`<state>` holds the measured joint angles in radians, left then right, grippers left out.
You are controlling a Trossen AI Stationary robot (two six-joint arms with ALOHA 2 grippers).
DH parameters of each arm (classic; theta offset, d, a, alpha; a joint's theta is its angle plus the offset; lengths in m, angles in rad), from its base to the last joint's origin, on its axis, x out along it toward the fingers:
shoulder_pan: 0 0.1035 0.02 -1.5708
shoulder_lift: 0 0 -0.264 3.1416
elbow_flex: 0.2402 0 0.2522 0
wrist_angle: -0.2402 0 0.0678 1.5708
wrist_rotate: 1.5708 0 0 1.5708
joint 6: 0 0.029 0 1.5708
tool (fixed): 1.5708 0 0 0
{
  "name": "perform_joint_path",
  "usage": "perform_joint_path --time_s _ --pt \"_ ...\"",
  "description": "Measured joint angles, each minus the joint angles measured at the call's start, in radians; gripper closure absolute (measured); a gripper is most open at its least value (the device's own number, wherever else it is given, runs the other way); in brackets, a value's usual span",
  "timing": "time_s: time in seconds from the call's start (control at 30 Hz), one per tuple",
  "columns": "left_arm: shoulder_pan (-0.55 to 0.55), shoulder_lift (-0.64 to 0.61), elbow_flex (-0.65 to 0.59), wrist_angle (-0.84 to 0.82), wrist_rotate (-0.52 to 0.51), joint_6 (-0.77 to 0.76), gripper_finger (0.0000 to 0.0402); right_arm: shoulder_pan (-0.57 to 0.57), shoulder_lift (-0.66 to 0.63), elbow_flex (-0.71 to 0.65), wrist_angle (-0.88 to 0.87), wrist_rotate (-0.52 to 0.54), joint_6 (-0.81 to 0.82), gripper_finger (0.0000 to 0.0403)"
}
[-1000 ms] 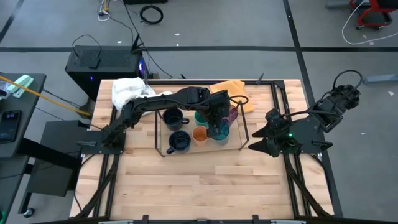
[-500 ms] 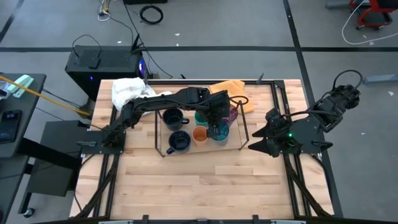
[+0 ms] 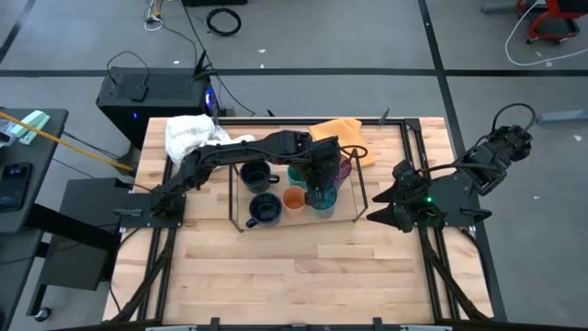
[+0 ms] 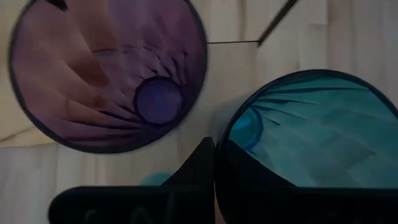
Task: Stack small to large cups/mugs on shelf
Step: Put the blue cup on the shelf
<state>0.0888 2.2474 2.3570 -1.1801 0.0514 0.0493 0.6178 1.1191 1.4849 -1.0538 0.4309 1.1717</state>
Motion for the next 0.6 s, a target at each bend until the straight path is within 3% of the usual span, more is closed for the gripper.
perform_joint_path --time_s 0.4,0.6 --pt "-0.001 0.006 0.001 0.013 -0.001 0.012 0.0389 0.000 0.000 0.000 0.000 0.000 0.003 0.0004" --pt "-0.001 0.009 0.000 0.005 -0.034 0.009 0.0365 0.000 0.000 0.000 0.000 0.000 0.003 0.0004"
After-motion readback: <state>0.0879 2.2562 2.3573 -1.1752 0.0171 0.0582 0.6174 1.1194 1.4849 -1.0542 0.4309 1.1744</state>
